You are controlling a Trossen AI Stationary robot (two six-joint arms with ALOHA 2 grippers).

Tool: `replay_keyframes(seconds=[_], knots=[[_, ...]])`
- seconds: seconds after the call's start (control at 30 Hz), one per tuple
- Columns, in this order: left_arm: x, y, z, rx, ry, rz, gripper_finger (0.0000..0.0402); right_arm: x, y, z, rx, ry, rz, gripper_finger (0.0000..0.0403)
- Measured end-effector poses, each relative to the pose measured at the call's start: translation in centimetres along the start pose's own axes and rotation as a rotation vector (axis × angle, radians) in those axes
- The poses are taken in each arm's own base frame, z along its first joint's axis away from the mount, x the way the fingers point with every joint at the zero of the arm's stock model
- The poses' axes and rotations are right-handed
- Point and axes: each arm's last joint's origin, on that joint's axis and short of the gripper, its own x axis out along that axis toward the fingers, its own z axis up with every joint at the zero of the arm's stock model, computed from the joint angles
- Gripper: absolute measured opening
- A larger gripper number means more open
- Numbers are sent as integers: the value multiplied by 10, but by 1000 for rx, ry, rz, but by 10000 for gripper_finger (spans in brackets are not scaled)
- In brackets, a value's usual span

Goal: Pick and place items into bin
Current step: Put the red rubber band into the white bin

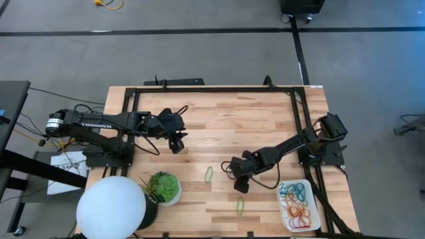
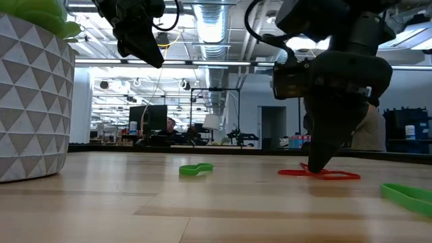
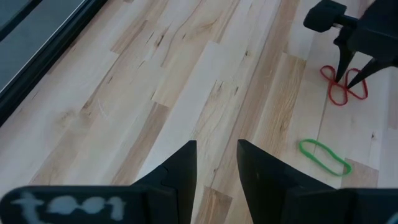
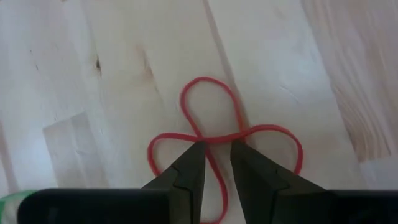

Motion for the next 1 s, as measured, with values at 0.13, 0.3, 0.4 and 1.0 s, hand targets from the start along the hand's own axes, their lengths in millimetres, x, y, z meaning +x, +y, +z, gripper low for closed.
replay_keyframes(seconds=[0.13, 0.3, 0.4, 1.0], knots=[[0, 0, 0, 2, 0, 0, 104, 3, 9, 0, -43, -10, -74, 75], [0, 0, 0, 1, 0, 0, 104, -5, 22, 6, -148, -7, -110, 75], [0, 0, 0, 0, 0, 0, 104, -8, 28, 6, -224, -9, -134, 75], [0, 0, 0, 2, 0, 0, 104, -8, 23, 1, -260, 47, -223, 75]])
